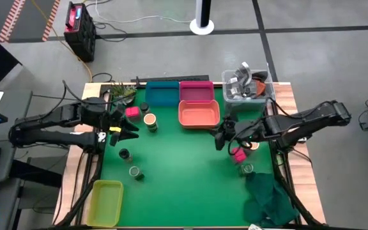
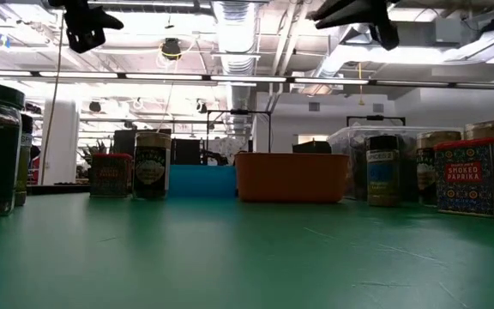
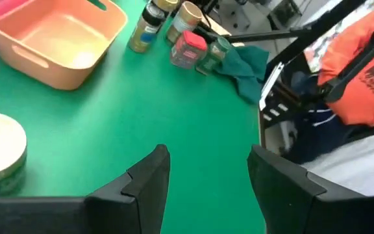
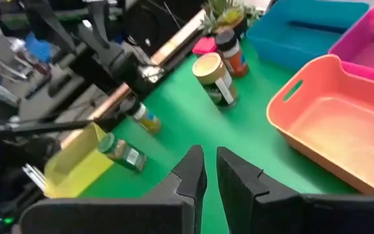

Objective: Sort spices by type
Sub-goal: Put the bottom black seasoning bottle into the blue bin

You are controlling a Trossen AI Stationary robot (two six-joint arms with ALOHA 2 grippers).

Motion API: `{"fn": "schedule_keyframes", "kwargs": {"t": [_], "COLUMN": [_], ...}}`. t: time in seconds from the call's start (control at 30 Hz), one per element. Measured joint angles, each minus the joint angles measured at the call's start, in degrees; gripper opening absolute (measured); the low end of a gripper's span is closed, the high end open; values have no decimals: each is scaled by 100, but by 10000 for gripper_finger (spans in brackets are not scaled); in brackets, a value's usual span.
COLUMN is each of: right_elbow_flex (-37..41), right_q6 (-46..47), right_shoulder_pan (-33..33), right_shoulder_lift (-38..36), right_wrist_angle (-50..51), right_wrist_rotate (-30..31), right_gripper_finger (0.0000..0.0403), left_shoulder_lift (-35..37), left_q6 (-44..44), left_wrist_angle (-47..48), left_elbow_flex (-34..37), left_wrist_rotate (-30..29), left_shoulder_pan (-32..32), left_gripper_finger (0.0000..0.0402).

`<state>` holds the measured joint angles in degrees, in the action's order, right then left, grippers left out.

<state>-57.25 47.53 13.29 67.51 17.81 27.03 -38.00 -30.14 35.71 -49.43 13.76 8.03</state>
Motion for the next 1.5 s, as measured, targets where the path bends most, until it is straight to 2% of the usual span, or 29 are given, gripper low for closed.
{"fn": "schedule_keyframes", "kwargs": {"t": [0.2,0.4,0.53,0.7,0.8,0.9,1.07,1.17,1.27,1.5], "right_elbow_flex": [-517,-1024,-1280,-1497,-1505,-1517,-1517,-1517,-1517,-1517], "right_q6": [184,332,-66,-534,-542,-512,-579,-599,-599,-558], "right_shoulder_pan": [363,788,981,1082,1076,1072,1011,994,940,902], "right_shoulder_lift": [345,764,1053,1370,1479,1532,1521,1510,1509,1508], "right_wrist_angle": [397,1063,1208,1191,1200,1192,1200,1253,1384,1481], "right_wrist_rotate": [7,387,424,430,322,173,142,142,142,146], "right_gripper_finger": [70,70,70,75,95,134,214,246,254,254], "left_shoulder_lift": [130,-59,-297,-633,-955,-1325,-1895,-2189,-2408,-2647], "left_q6": [-605,-952,-525,234,520,800,1259,1506,1732,1920], "left_wrist_angle": [813,2109,2649,3005,3274,3554,3904,3999,3996,3910], "left_elbow_flex": [-40,-577,-954,-1005,-1004,-1001,-1001,-1001,-1001,-997], "left_wrist_rotate": [-480,-810,-809,-636,-786,-974,-1420,-1696,-1783,-1648], "left_shoulder_pan": [-424,-982,-1378,-1984,-2290,-2502,-2599,-2597,-2591,-2561], "left_gripper_finger": [199,199,199,199,200,212,253,278,291,293]}}
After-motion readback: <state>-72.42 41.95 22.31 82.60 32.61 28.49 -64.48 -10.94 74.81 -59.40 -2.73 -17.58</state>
